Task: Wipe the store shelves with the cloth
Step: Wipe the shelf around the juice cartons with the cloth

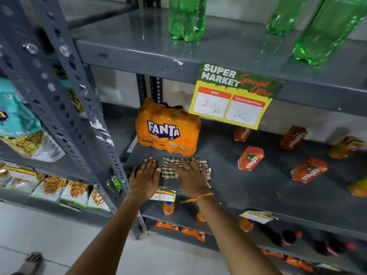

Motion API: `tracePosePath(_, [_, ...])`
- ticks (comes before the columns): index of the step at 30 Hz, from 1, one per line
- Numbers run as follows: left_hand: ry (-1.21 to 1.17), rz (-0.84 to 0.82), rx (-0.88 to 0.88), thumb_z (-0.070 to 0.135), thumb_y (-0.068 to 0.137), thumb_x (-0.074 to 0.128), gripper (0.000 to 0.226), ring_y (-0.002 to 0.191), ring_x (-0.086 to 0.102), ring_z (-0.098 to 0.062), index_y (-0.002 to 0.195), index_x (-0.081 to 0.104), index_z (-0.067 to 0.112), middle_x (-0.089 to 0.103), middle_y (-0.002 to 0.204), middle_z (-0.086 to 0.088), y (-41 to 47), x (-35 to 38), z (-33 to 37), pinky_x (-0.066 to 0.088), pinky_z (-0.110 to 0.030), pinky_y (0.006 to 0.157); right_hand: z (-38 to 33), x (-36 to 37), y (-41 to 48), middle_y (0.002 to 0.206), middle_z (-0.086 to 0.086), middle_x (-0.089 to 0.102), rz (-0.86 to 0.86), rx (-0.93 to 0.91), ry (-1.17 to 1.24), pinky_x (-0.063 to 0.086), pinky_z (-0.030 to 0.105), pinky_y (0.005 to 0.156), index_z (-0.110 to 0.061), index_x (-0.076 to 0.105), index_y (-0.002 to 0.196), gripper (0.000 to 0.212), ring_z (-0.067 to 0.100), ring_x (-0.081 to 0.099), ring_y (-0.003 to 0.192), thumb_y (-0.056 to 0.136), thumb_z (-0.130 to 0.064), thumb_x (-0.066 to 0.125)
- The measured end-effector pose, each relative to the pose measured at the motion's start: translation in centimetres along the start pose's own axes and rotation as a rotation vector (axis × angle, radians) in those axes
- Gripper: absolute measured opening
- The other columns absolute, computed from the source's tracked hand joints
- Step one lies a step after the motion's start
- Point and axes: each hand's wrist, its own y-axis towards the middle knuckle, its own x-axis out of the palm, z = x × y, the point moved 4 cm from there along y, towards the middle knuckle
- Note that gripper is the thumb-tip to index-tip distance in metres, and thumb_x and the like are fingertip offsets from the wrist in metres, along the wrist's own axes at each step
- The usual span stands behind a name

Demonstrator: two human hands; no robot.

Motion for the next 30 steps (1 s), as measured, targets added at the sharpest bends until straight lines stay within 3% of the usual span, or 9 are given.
tracePosePath(4, [0.064,-0.033,-0.011,0.039,0.098,0.010,0.052,0.140,-0.009,-0.009,0.145,0.003,0.021,-0.002,0.156,0.006,-0.4,0.3,1.3,-0.011,-0.053,0.110,1.9,1.2,-1.6,0.155,-0.006,0.025,0.053,0.039,-0.034,0.005,0.061,0.113,-0.046,0.026,0.138,0.062,0.032,0.012,0.144,0.087,-0.017,0.047])
tracePosePath(8, [0.141,-0.028,0.167,0.042,0.096,0.006,0.055,0.140,-0.010,-0.010,0.145,0.001,0.019,-0.001,0.156,0.006,-2.2,2.3,6.9,-0.018,-0.054,0.106,7.6,0.1,-6.4,0.131,-0.008,0.060,0.264,0.179,-0.059,0.043,0.057,0.091,-0.046,0.053,0.119,0.069,0.033,0.053,0.121,0.066,-0.004,0.068])
tracePosePath(10, [0.115,-0.021,0.230,0.045,0.095,0.005,0.057,0.140,-0.009,-0.010,0.146,0.002,0.020,0.000,0.156,0.006,-2.8,3.7,9.8,-0.017,-0.052,0.107,11.3,-0.9,-9.5,0.124,-0.011,0.065,0.294,0.297,-0.080,0.050,0.050,0.083,-0.049,0.055,0.115,0.070,0.031,0.059,0.111,0.060,-0.010,0.074])
tracePosePath(13, [0.109,-0.008,0.267,0.051,0.089,-0.002,0.065,0.141,-0.006,-0.012,0.146,0.004,0.019,0.005,0.156,0.005,-3.1,5.2,12.0,-0.012,-0.051,0.110,14.9,-2.9,-12.9,0.121,-0.006,0.067,0.263,0.481,-0.046,0.049,0.045,0.086,-0.044,0.059,0.114,0.053,0.029,0.058,0.112,0.069,-0.018,0.070])
tracePosePath(16, [0.101,0.017,0.282,0.051,0.075,-0.016,0.081,0.141,-0.003,-0.013,0.146,0.006,0.019,0.007,0.156,0.005,-2.8,5.8,12.1,-0.006,-0.050,0.111,13.8,-4.0,-12.5,0.112,0.005,0.071,0.408,0.582,0.008,0.051,0.044,0.088,-0.030,0.064,0.110,0.038,0.033,0.061,0.105,0.079,-0.009,0.057])
tracePosePath(18, [0.062,0.015,0.271,0.049,0.071,-0.020,0.084,0.141,-0.003,-0.012,0.146,0.006,0.020,0.007,0.156,0.006,-2.6,5.7,11.8,-0.004,-0.047,0.112,10.0,-3.5,-10.4,0.115,0.005,0.068,0.411,0.424,-0.032,0.053,0.048,0.081,-0.032,0.061,0.114,0.049,0.038,0.060,0.101,0.073,-0.005,0.059])
tracePosePath(21, [0.007,-0.001,0.231,0.047,0.068,-0.023,0.086,0.141,-0.003,-0.012,0.145,0.005,0.020,0.008,0.156,0.004,-2.5,5.6,11.7,-0.004,-0.043,0.112,6.0,-1.6,-8.0,0.133,0.008,0.049,0.269,0.269,-0.068,0.043,0.053,0.090,-0.034,0.045,0.130,0.053,0.039,0.045,0.115,0.082,-0.015,0.053])
tracePosePath(25, [-0.021,-0.010,0.205,0.047,0.081,-0.011,0.071,0.141,-0.004,-0.010,0.146,0.006,0.022,0.005,0.156,0.007,-2.6,5.4,12.0,-0.003,-0.041,0.113,10.1,-2.2,-8.8,0.136,0.010,0.037,0.176,0.351,-0.134,0.046,0.049,0.090,-0.037,0.039,0.133,0.055,0.038,0.040,0.117,0.086,-0.008,0.047])
tracePosePath(30, [0.081,-0.005,0.217,0.050,0.078,-0.017,0.077,0.141,-0.006,-0.012,0.146,0.003,0.020,0.003,0.156,0.005,-2.9,5.5,12.1,-0.003,-0.046,0.112,19.7,-4.4,-13.7,0.144,0.008,0.031,0.137,0.639,-0.003,0.048,0.046,0.096,-0.037,0.040,0.132,0.062,0.038,0.047,0.121,0.080,-0.010,0.058])
